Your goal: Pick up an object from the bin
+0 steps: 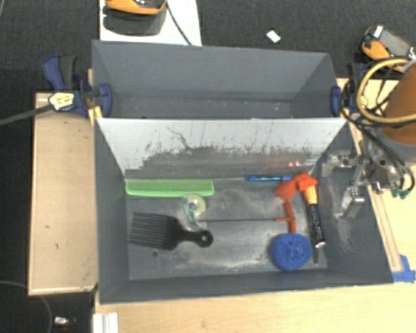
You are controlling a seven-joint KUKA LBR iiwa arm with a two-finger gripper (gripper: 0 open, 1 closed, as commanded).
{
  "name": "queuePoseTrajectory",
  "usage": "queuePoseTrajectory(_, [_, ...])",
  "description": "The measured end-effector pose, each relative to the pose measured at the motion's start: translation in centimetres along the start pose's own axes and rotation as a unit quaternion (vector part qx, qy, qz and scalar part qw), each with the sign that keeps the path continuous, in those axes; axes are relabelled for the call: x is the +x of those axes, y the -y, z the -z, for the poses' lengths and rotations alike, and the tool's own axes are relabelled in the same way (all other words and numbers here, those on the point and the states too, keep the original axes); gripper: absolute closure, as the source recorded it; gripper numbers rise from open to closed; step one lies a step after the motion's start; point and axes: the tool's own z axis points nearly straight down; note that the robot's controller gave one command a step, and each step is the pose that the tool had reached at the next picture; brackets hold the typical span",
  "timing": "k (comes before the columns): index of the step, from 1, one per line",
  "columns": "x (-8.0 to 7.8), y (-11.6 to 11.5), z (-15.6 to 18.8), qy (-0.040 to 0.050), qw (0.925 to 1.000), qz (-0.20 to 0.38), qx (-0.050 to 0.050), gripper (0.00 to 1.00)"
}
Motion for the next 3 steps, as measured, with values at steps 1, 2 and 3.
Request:
queuePoseTrajectory(1, [-0.2, -0.1, 0.5, 0.0042, 1.0, 0.002, 0.001, 0.0])
queuePoseTrajectory(2, [2.7, -1.6, -5.7, 0.0043, 0.9971, 0.075, 0.001, 0.0])
queuePoseTrajectory(3, [4.9, -4.0, -7.5, 0.0057, 0.9589, 0.284, 0.003, 0.0])
